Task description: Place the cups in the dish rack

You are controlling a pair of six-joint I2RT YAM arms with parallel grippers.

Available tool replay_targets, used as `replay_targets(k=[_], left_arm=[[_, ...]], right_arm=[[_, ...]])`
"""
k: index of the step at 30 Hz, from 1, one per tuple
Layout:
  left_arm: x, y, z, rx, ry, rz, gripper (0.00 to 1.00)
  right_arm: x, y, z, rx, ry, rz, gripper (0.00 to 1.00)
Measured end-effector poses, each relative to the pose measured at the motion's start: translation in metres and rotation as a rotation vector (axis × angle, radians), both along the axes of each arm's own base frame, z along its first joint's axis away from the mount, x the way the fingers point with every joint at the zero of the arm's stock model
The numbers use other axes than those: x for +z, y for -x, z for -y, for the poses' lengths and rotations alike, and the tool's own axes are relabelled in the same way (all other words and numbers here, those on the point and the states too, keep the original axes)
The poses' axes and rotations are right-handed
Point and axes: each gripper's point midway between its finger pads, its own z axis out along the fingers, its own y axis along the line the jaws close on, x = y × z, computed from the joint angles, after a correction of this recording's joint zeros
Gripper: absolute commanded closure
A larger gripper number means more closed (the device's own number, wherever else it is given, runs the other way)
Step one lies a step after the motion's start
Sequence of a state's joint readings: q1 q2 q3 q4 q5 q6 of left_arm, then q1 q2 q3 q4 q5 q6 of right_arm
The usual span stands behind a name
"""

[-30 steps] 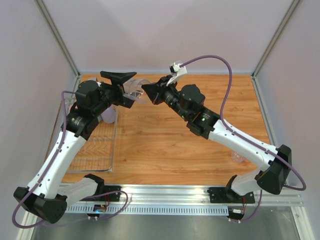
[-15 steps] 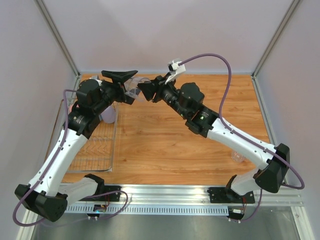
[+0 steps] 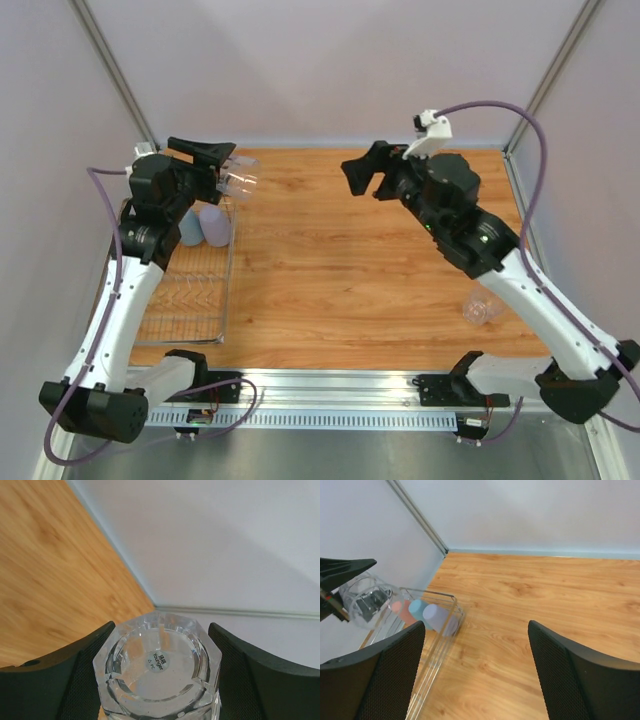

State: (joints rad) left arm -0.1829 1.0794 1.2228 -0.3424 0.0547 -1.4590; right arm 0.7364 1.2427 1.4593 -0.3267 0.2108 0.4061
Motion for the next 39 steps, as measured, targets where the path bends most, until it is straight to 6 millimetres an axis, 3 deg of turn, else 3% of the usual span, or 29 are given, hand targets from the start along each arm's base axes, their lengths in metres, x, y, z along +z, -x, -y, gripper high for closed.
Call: replay_targets(k=[5, 10, 15, 17, 26, 35, 39], left_arm=[[-0.018, 0.009, -0.055, 0.145, -0.431, 0.057, 0.58], [-0.033, 0.037, -0.107, 0.26, -0.899, 0.153, 0.6], [-0.065, 0.044, -0.136, 0.267, -1.212, 0.132, 0.61], [-0.081, 0.044, -0.148, 0.27, -1.276, 0.084, 0.62], [-0.156, 0.061, -0.222, 0.437, -1.314, -0.194, 0.6], [-0.199, 0.041, -0.242, 0.546, -1.229, -0.283, 0.6], [-0.218, 0.041, -0.254, 0.624, -1.206, -0.34, 0.59]], right_arm=[[0.012, 0.043, 0.06, -0.094, -0.009, 0.021, 0.11], [-0.03, 0.066, 0.105, -0.191, 0.034, -0.011, 0.09], [-0.078, 0.067, 0.12, -0.251, 0.129, -0.092, 0.08], [-0.088, 0.067, 0.123, -0.263, 0.147, -0.114, 0.08], [-0.125, 0.074, 0.134, -0.294, 0.164, -0.174, 0.08], [-0.135, 0.077, 0.144, -0.324, 0.17, -0.177, 0.07], [-0.137, 0.077, 0.148, -0.344, 0.176, -0.177, 0.07]])
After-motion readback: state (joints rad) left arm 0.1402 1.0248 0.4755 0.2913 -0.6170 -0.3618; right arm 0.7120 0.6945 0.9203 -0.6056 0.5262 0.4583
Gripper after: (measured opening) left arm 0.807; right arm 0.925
